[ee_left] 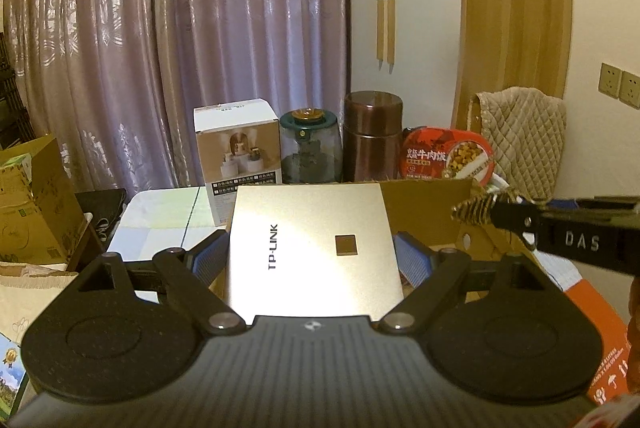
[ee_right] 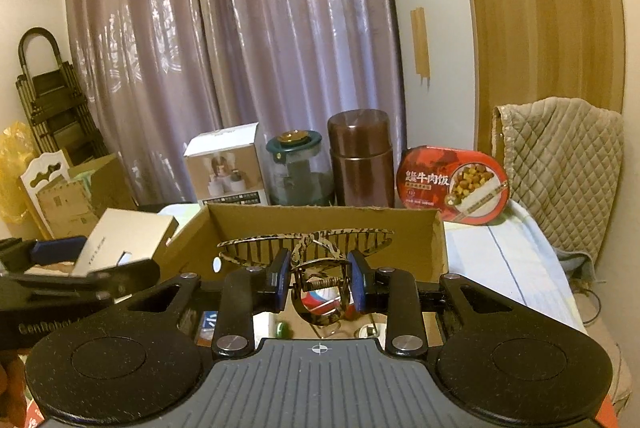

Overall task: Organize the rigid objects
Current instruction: 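Carry the silver plate and sunglasses over the cardboard box with both tools, then lower the silver plate and sunglasses into the box with both tools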

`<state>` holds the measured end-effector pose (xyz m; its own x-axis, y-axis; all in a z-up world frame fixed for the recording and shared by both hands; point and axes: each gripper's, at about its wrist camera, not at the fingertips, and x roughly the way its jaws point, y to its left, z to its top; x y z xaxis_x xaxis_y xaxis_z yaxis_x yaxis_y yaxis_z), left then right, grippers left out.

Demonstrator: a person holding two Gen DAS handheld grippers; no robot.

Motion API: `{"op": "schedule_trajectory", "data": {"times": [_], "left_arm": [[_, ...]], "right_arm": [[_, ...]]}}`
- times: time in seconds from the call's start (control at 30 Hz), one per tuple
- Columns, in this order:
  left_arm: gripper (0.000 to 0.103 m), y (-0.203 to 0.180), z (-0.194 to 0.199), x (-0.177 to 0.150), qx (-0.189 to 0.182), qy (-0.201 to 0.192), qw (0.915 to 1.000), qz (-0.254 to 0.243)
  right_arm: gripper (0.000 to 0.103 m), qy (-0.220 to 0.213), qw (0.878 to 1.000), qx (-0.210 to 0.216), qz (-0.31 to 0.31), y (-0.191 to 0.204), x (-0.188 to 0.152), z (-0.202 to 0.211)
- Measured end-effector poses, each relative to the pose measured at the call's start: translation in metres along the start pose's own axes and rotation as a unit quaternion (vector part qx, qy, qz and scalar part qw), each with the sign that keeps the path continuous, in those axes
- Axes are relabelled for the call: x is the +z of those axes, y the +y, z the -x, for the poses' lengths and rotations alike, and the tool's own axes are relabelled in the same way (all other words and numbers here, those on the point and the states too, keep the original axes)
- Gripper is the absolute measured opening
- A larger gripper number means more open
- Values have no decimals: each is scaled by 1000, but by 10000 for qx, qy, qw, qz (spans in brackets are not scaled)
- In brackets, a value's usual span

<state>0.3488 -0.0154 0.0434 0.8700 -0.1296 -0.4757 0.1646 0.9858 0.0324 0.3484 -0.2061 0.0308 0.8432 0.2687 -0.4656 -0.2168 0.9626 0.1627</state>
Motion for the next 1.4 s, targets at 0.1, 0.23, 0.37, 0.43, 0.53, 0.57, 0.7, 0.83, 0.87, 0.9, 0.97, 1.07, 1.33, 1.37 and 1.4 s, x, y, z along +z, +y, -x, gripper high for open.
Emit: {"op": "schedule_trajectory", "data": {"times": [0.1,0.23,0.37,0.43,0.53,0.57,0.7,0.83,0.87,0.9,0.97,1.07,1.33,1.37,1.4], "left_arm": [[85,4,-7,4,7,-10,10000,-2],[85,8,-16,8,22,-1,10000,-6],[85,15,-28,7,46,93,9999,5],[85,17,-35,6,64,154,9999,12],[85,19,-46,3,58,247,9997,19],[85,20,-49,1,48,283,9996,27],[85,22,-63,-8,33,468,9989,78],[85,24,-75,-17,17,652,9978,94],[85,24,-77,-18,17,683,9976,99],[85,24,-79,-20,19,715,9974,103],[85,25,-83,-22,16,769,9970,88],[85,24,-87,-23,2,815,9966,82],[85,22,-96,-23,-18,917,9958,9],[85,22,-97,-23,-21,929,9957,6],[85,22,-98,-23,-26,943,9955,-4]], "right_arm": [[27,10,10000,-28,-20,-1,1,-5],[27,16,10000,-71,-24,-1,3,-13],[27,47,9999,-59,-121,-1,5,-20],[27,60,9998,-57,-164,-2,6,-24],[27,116,9998,-92,-165,-1,5,-33],[27,141,9997,-105,-154,-1,5,-36],[27,258,9994,-169,-123,-2,-1,-48],[27,375,9990,-183,-159,-4,-7,-56],[27,390,9990,-181,-149,-4,-8,-57],[27,410,9989,-182,-133,-4,-9,-58],[27,442,9988,-200,-115,-4,-11,-60],[27,481,9985,-226,-107,-5,-13,-62],[27,594,9978,-277,-63,-10,-18,-70],[27,598,9978,-297,-58,-10,-19,-71],[27,606,9976,-319,-47,-11,-20,-72]]}}
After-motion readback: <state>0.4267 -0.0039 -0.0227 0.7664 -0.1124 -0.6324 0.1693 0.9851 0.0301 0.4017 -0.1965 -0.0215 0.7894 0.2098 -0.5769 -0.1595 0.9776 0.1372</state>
